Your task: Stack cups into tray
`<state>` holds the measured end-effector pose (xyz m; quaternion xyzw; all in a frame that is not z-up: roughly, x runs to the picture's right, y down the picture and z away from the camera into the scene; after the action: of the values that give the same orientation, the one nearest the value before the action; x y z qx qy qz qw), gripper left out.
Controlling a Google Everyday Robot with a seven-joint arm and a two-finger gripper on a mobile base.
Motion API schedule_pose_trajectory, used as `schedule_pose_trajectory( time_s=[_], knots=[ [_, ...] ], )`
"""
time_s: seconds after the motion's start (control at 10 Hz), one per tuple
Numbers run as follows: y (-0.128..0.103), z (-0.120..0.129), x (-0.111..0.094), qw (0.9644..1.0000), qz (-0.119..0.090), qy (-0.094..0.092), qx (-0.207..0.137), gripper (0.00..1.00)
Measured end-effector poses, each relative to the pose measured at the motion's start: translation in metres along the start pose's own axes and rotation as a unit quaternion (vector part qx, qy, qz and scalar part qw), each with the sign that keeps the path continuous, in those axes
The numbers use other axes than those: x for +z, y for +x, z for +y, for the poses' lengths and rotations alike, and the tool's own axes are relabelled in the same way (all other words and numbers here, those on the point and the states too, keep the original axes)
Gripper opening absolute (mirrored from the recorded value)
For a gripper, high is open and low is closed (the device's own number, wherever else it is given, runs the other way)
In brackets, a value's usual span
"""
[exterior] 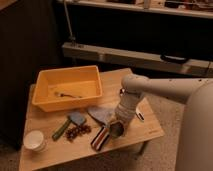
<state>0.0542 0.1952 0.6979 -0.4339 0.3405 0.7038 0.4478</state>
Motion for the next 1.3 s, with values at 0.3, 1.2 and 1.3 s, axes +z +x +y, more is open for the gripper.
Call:
schedule_pose_trajectory(
  time_s=[0.3,1.2,1.3],
  knots=[
    [0.047,0.038,-0.023,0.9992,0.001,0.008,-0.04,0.06],
    [0.094,0.217,-0.005,0.9834,0.048,0.082,-0.155,0.06],
    [0.097,0.229,-0.001,0.9807,0.054,0.093,-0.163,0.06]
  ],
)
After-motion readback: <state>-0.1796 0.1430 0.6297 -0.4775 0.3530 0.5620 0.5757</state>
